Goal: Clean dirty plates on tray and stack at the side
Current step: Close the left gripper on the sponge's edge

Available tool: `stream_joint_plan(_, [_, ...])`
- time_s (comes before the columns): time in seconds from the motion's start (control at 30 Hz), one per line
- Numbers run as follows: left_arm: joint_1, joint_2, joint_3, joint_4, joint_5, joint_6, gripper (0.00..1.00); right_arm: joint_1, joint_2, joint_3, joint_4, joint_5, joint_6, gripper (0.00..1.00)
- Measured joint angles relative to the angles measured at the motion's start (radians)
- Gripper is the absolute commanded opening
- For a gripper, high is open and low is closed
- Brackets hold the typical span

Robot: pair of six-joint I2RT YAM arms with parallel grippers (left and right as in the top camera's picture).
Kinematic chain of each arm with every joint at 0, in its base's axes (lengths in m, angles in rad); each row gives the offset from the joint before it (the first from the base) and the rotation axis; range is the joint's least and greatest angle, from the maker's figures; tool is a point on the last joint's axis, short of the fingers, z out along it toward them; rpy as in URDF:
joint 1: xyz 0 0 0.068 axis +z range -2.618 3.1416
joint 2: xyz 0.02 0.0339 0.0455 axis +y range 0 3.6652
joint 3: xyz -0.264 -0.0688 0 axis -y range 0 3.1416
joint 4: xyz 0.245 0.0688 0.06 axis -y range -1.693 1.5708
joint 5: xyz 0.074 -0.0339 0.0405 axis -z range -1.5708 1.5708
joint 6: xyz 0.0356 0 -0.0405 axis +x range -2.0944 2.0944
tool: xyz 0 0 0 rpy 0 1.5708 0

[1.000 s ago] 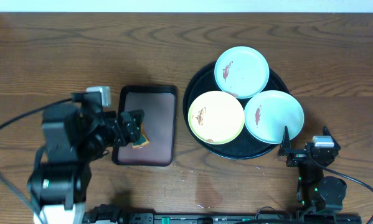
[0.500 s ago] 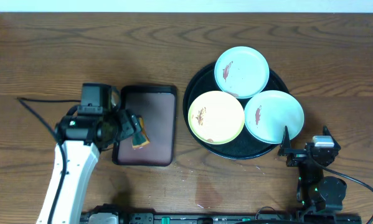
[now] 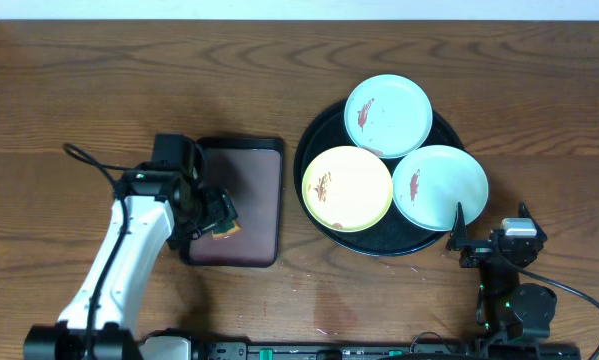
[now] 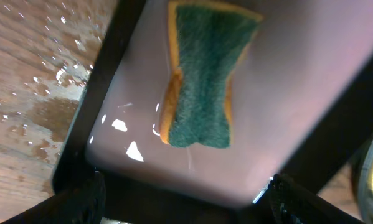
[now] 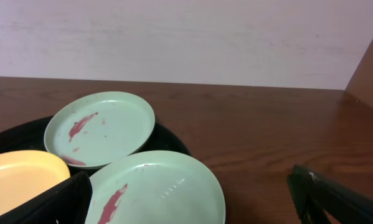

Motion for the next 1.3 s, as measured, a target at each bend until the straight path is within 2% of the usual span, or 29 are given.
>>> stream_joint_plan(0.07, [0.000,0.020,-0.009,0.014,0.000,0.000,0.83,0.000,0.000,0.000,0.000,0.000,0.000,0.99])
stream_joint_plan(0.2, [-0.020,0.061,-0.013,0.069,-0.004,-0.003,0.73,0.000,0.000,0.000,0.000,0.000,0.000,0.99])
stream_joint_plan(0.43, [-0.094,0.152,-0.013,0.114,-0.083,-0.049,0.73,0.000,0.000,0.000,0.000,0.000,0.000,0.99])
stream_joint_plan(0.6, [-0.099,0.216,-0.013,0.129,-0.119,-0.061,0.73,0.000,0.000,0.000,0.000,0.000,0.000,0.99])
stream_joint_plan(0.67, [-0.099,0.235,-0.013,0.138,-0.121,-0.060,0.69,0.000,0.000,0.000,0.000,0.000,0.000,0.99])
stream_joint_plan(0.77, [-0.099,0.259,-0.013,0.157,-0.105,-0.050,0.58,0.000,0.000,0.000,0.000,0.000,0.000,0.99])
stream_joint_plan(0.87, [-0.099,0.280,-0.013,0.171,-0.080,-0.039,0.42,0.000,0.000,0.000,0.000,0.000,0.000,0.99])
stream_joint_plan(1.0, [-0.098,0.280,-0.013,0.172,-0.070,-0.029,0.15,0.000,0.000,0.000,0.000,0.000,0.000,0.99])
stream_joint_plan(1.07, [-0.098,0.281,-0.013,0.175,-0.064,-0.029,0.08,0.000,0.000,0.000,0.000,0.000,0.000,0.99])
stream_joint_plan(1.1, [-0.098,0.281,-0.013,0.176,-0.062,-0.029,0.08,0.000,0.000,0.000,0.000,0.000,0.000,0.99])
stream_joint_plan(1.17, [-0.098,0.281,-0.013,0.182,-0.060,-0.027,0.10,0.000,0.000,0.000,0.000,0.000,0.000,0.99])
stream_joint_plan(1.2, [-0.098,0.281,-0.013,0.187,-0.058,-0.027,0.23,0.000,0.000,0.000,0.000,0.000,0.000,0.99])
stream_joint_plan(1.27, [-0.098,0.281,-0.013,0.204,-0.051,-0.025,0.67,0.000,0.000,0.000,0.000,0.000,0.000,0.99])
stream_joint_plan(1.3, [-0.099,0.281,-0.012,0.214,-0.047,-0.026,0.77,0.000,0.000,0.000,0.000,0.000,0.000,0.99])
